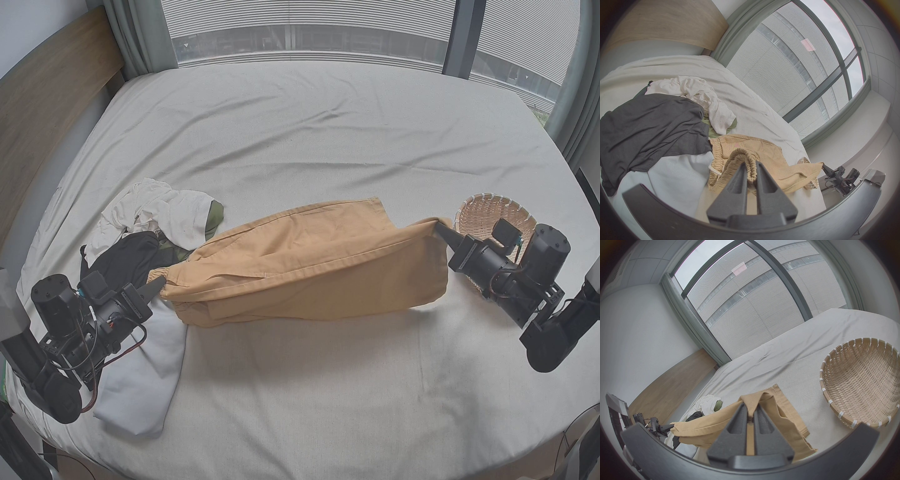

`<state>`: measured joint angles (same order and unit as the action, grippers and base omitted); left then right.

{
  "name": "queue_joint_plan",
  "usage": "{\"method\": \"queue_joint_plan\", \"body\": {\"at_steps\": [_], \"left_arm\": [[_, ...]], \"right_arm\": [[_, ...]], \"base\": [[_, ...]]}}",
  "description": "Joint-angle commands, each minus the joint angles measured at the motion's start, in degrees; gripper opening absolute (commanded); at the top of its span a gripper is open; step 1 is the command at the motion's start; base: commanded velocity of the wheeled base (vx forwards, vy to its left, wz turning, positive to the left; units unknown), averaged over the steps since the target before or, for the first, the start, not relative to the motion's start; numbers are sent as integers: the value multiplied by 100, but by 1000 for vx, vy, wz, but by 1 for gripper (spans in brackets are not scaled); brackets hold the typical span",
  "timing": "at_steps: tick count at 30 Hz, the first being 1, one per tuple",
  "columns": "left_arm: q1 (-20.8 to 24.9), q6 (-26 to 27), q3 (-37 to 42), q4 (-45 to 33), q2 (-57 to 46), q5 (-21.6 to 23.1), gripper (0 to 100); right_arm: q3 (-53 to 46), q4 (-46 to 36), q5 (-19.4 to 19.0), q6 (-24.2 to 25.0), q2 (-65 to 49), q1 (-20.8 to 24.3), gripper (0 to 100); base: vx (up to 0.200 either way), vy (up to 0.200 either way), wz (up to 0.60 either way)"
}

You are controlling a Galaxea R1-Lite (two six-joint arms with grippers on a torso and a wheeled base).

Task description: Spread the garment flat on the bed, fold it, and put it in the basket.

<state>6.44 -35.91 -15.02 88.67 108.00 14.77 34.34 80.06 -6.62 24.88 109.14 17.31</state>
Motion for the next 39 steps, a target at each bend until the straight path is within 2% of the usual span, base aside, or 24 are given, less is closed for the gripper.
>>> {"method": "queue_joint_plan", "body": {"at_steps": [1,13,20,29,39], "left_arm": [[7,5,-10,1,72,-10,0],[-11,-39,-317,-8,389,-150,0],[-2,-452,-651,-8,521,-291,0],[-28,-452,-862,-17,872,-405,0],[-2,-452,-1275,-17,1233,-388,0]], "right_arm": [[301,-95,-15,-1,134,-44,0],[925,-122,-191,-1,661,-175,0],[1558,-333,-243,-1,1056,-175,0],[2340,-684,-331,-1,1487,-167,0],[2947,-719,-322,-1,1900,-184,0]], "base": [[0,0,0],[0,0,0],[0,0,0],[0,0,0],[0,0,0]]}}
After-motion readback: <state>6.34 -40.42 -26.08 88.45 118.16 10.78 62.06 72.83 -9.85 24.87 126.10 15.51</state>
